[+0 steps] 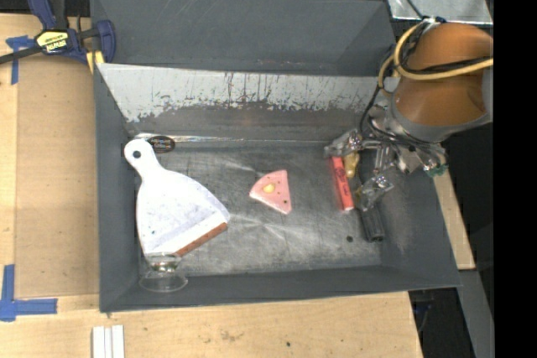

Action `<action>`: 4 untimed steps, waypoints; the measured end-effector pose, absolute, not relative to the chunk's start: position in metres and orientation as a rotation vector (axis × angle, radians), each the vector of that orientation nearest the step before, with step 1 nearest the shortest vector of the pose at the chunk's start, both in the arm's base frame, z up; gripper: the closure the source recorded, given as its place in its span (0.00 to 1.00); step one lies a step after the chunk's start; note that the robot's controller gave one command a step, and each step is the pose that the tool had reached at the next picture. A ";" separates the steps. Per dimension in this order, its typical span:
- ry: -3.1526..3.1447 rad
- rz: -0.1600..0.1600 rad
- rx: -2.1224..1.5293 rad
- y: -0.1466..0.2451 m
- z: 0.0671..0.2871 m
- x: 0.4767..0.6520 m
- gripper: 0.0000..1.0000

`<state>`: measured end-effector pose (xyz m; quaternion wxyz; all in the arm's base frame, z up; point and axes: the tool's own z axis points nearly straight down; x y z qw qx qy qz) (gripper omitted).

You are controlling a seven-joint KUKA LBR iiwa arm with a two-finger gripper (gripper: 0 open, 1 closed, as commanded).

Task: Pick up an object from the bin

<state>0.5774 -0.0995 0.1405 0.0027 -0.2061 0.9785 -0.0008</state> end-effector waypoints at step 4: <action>2.696 -0.003 -1.592 -0.113 0.075 0.628 1.00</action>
Offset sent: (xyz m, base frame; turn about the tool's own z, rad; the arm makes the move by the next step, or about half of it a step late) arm 0.0402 -0.0111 -0.0705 -0.6989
